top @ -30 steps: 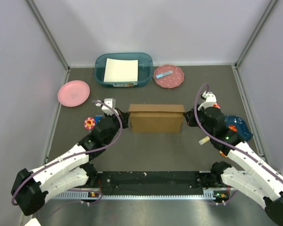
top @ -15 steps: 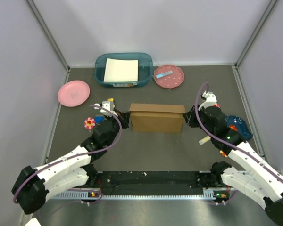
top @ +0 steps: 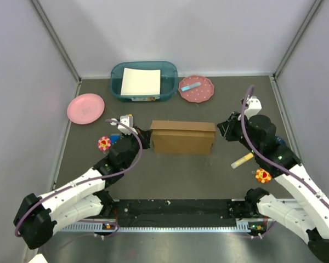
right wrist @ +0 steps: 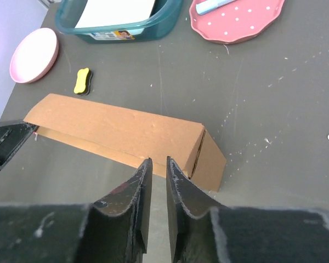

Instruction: Fold the paper box

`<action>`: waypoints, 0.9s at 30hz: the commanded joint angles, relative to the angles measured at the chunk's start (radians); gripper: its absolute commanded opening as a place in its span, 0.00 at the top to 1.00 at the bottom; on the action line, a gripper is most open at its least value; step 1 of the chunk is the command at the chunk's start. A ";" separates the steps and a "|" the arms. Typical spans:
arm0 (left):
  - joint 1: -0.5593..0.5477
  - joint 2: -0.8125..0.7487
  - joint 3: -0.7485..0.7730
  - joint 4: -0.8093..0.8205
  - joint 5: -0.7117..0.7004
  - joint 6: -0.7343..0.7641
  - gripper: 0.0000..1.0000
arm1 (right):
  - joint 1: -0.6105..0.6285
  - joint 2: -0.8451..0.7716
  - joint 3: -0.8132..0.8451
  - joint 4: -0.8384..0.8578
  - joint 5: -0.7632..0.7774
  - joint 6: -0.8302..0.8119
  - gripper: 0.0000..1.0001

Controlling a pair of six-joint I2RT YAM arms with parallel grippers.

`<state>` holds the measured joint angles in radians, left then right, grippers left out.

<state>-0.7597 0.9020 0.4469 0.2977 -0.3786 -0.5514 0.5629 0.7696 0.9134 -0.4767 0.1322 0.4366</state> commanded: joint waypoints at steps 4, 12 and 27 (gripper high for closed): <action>-0.010 0.038 -0.022 -0.269 0.072 0.008 1.00 | 0.011 0.117 -0.037 0.119 -0.034 0.013 0.92; -0.009 -0.032 0.007 -0.368 0.073 0.011 0.77 | 0.008 0.143 -0.212 0.162 -0.016 0.053 0.97; -0.009 -0.190 0.139 -0.485 -0.016 0.094 0.60 | 0.008 0.146 -0.217 0.164 0.015 0.060 0.95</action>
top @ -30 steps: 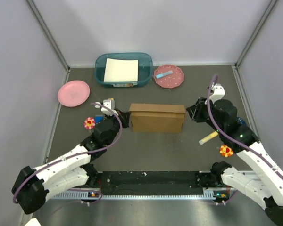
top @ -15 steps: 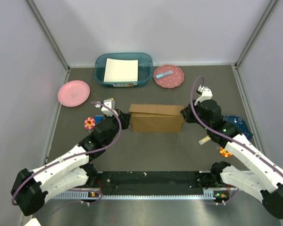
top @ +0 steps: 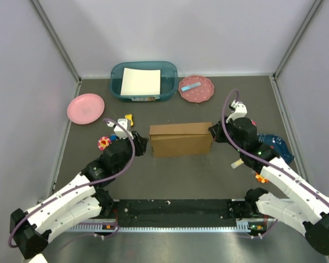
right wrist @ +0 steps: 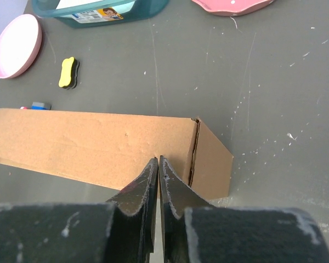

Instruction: Fold the paper box

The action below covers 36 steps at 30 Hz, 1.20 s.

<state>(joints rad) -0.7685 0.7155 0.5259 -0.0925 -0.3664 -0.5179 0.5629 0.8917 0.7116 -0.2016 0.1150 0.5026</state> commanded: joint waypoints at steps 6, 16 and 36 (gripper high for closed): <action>0.001 -0.010 0.068 -0.116 -0.060 0.087 0.55 | 0.009 0.024 -0.015 -0.117 0.038 -0.006 0.94; 0.043 -0.068 0.065 0.190 -0.146 -0.031 0.66 | 0.009 0.007 -0.021 -0.122 0.031 -0.012 0.95; 0.084 0.150 -0.242 0.511 0.247 -0.248 0.95 | 0.008 -0.036 -0.057 -0.119 0.002 0.001 0.95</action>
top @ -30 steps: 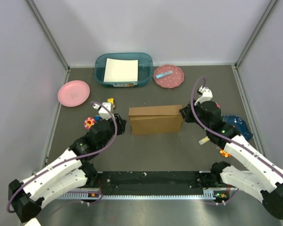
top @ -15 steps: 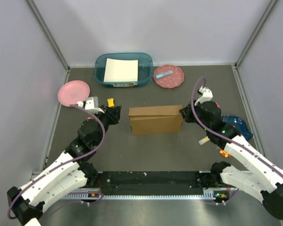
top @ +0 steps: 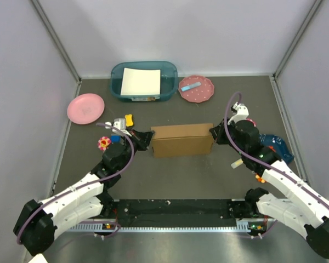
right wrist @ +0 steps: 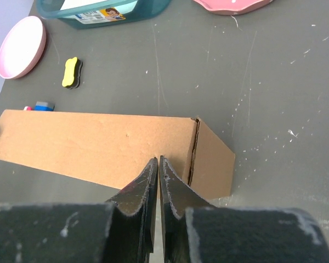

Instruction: Fold the paper box

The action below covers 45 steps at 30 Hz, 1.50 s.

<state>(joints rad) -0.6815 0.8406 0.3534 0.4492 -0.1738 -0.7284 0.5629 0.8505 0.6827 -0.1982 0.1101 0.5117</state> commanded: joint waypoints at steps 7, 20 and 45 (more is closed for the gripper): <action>0.003 -0.049 0.033 -0.104 0.016 0.043 0.92 | 0.009 0.007 -0.006 -0.125 0.007 -0.013 0.94; 0.068 -0.051 0.157 -0.084 0.129 -0.014 0.84 | 0.009 0.004 -0.014 -0.129 0.000 -0.007 0.94; 0.050 0.023 -0.030 -0.143 0.255 0.031 0.89 | 0.009 -0.020 -0.063 -0.153 -0.052 0.016 0.93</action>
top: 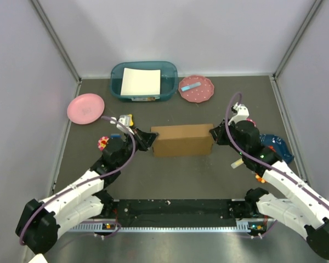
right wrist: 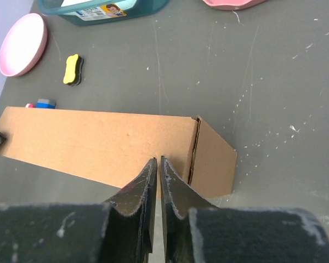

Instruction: Fold the paper box

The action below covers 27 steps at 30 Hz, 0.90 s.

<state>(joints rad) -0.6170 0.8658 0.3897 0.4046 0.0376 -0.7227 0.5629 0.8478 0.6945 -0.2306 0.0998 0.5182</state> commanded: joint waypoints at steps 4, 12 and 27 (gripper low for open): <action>-0.073 -0.149 -0.153 -0.194 -0.002 0.019 0.90 | 0.009 -0.150 -0.180 -0.156 -0.092 0.064 0.92; -0.151 -0.572 -0.163 -0.483 -0.200 0.000 0.63 | 0.020 -0.372 -0.144 -0.266 -0.086 0.134 0.73; -0.150 -0.426 -0.072 -0.426 -0.324 -0.001 0.15 | 0.020 -0.331 -0.003 -0.306 0.009 0.100 0.56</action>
<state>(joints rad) -0.7712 0.4057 0.2810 -0.0399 -0.2607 -0.7139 0.5808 0.5232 0.6437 -0.5159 0.0605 0.6395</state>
